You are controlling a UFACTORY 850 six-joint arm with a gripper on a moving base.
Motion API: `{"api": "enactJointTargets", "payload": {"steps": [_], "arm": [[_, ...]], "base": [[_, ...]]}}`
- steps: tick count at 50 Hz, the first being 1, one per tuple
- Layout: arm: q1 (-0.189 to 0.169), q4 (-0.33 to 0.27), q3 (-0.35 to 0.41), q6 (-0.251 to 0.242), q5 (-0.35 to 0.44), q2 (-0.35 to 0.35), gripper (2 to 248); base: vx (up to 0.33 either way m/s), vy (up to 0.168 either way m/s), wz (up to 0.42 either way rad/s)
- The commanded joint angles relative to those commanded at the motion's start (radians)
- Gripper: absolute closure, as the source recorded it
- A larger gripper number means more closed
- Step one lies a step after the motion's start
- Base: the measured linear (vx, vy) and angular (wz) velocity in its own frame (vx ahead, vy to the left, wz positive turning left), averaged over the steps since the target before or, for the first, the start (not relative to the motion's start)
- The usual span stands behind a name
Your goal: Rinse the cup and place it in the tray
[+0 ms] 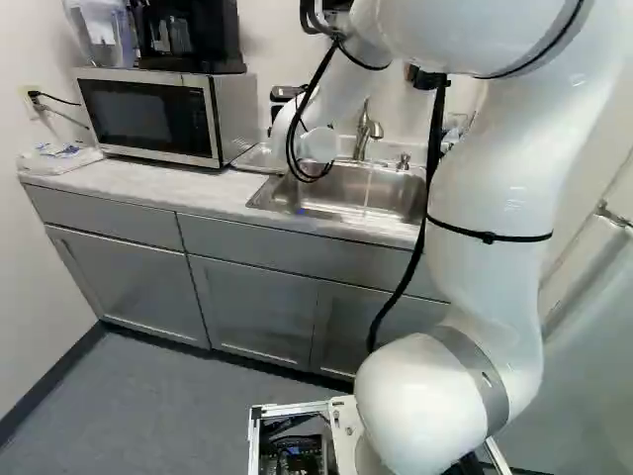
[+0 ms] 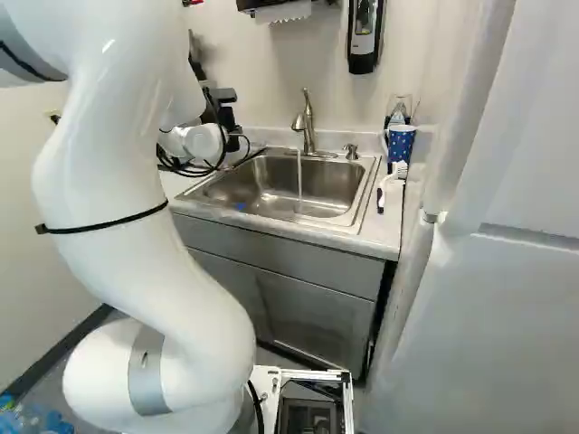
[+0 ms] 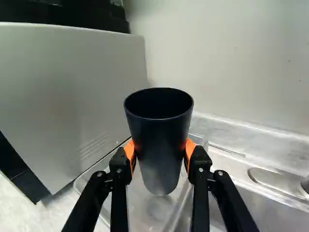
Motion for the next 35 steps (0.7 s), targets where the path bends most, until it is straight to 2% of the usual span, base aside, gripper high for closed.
{"api": "enactJointTargets", "payload": {"steps": [20, 35], "arm": [[0.030, 0.000, -0.104, 0.000, 0.002, -0.098, 130], [0.031, 0.000, -0.110, 0.000, 0.021, -0.129, 130]], "base": [[0.000, 0.000, 0.000], [0.000, 0.000, 0.000]]}}
